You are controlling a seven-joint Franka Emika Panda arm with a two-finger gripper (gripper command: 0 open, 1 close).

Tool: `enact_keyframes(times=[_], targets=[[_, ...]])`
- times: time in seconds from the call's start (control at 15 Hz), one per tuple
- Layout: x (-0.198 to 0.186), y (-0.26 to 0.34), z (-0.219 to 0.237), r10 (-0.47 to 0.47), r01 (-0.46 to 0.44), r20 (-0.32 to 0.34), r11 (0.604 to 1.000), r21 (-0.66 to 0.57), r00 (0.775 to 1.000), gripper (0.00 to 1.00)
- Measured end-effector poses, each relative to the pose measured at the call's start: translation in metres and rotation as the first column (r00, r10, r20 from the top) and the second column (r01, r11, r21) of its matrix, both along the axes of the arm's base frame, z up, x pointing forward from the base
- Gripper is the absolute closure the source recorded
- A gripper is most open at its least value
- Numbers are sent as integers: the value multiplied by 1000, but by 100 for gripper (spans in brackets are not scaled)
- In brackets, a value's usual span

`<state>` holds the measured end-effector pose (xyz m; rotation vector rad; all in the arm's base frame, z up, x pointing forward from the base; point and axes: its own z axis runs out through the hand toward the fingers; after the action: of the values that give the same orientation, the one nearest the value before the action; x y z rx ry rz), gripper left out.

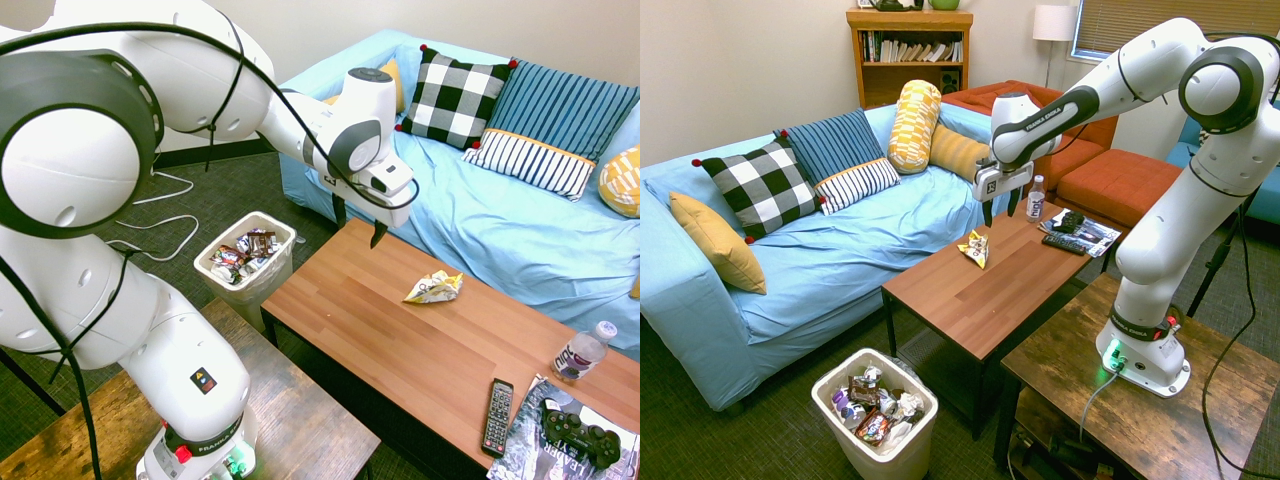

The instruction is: Throw the chip bag in the trash bin

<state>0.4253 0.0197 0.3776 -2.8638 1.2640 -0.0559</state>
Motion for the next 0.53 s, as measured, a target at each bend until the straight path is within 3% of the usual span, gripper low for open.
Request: enact_keyframes(times=[0.2,0.53], targets=[[6,-3,-3,-21,21,22,1000,9,1000,0],[54,-63,-29,-213,211,56,976,49,975,0]])
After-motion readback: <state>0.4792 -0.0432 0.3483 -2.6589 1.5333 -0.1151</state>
